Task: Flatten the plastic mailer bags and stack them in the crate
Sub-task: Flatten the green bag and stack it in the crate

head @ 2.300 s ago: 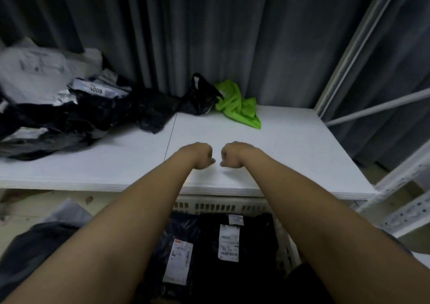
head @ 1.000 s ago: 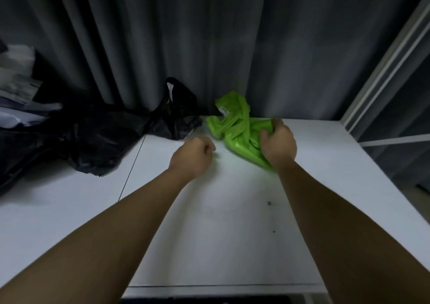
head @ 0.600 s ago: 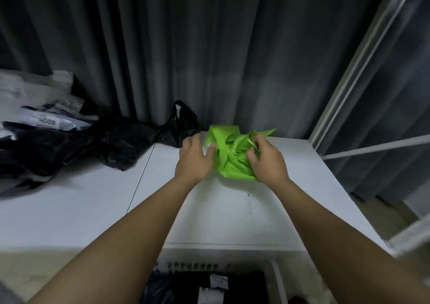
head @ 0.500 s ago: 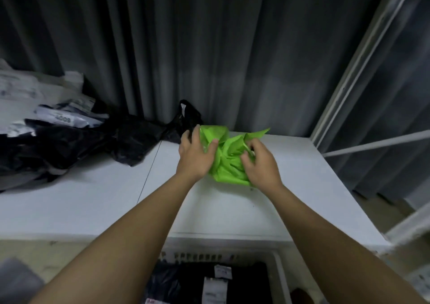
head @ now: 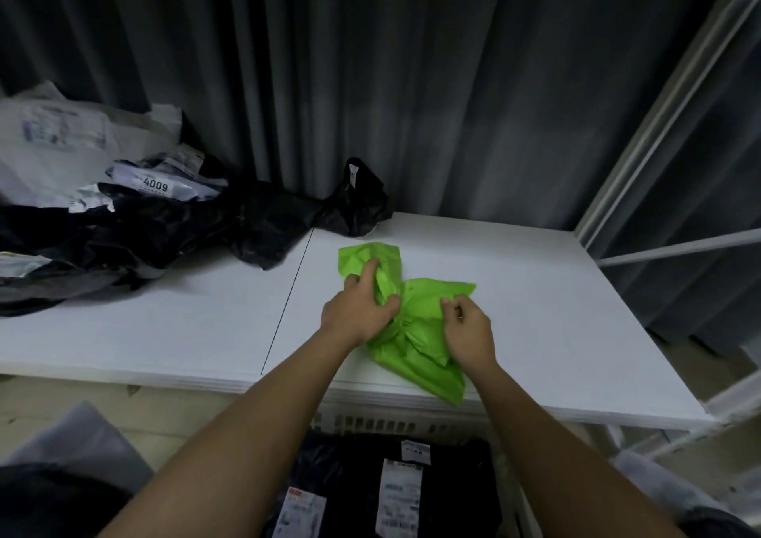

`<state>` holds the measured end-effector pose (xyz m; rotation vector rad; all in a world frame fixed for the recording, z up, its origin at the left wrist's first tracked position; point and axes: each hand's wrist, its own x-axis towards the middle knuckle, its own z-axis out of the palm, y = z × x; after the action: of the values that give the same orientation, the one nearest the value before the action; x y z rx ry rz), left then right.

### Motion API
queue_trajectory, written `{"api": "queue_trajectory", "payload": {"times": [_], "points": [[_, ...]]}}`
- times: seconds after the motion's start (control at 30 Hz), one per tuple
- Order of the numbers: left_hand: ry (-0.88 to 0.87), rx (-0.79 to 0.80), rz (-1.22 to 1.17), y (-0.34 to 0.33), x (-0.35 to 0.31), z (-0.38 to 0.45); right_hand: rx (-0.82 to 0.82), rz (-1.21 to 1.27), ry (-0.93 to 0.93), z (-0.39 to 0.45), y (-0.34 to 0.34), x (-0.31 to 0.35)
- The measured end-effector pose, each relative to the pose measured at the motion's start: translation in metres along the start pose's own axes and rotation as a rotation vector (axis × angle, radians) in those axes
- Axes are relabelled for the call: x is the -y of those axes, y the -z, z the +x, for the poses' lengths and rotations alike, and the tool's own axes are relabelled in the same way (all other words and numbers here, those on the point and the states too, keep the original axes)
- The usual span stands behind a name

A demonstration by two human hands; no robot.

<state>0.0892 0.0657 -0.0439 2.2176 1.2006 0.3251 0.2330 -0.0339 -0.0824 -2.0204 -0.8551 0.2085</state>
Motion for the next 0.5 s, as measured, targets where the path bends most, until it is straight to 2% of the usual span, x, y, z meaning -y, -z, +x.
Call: {"api": "queue_trajectory", "payload": {"times": [0.1, 0.17, 0.2, 0.27, 0.33, 0.37, 0.43, 0.5], "points": [[0.034, -0.002, 0.017, 0.003, 0.003, 0.001, -0.073, -0.113, -0.104, 0.005, 0.002, -0.003], [0.036, 0.003, 0.023, 0.002, 0.007, 0.001, -0.148, -0.229, -0.099, 0.005, 0.000, 0.000], [0.026, -0.001, 0.023, 0.001, 0.008, 0.000, -0.205, -0.299, -0.033, 0.005, -0.003, 0.004], [0.007, -0.021, 0.015, -0.002, 0.011, 0.000, -0.266, -0.436, 0.245, 0.006, -0.012, 0.015], [-0.012, -0.037, 0.008, -0.004, 0.014, 0.000, -0.161, -0.553, 0.537, 0.003, -0.024, 0.033], [-0.022, -0.037, -0.002, -0.005, 0.016, 0.001, -0.063, -0.571, 0.607, 0.000, -0.031, 0.041], [-0.037, -0.015, -0.050, -0.005, 0.023, 0.003, 0.147, -0.490, 0.561, -0.005, -0.041, 0.053], [-0.050, 0.019, -0.111, -0.003, 0.033, 0.005, 0.347, -0.412, 0.391, -0.004, -0.051, 0.048]]}}
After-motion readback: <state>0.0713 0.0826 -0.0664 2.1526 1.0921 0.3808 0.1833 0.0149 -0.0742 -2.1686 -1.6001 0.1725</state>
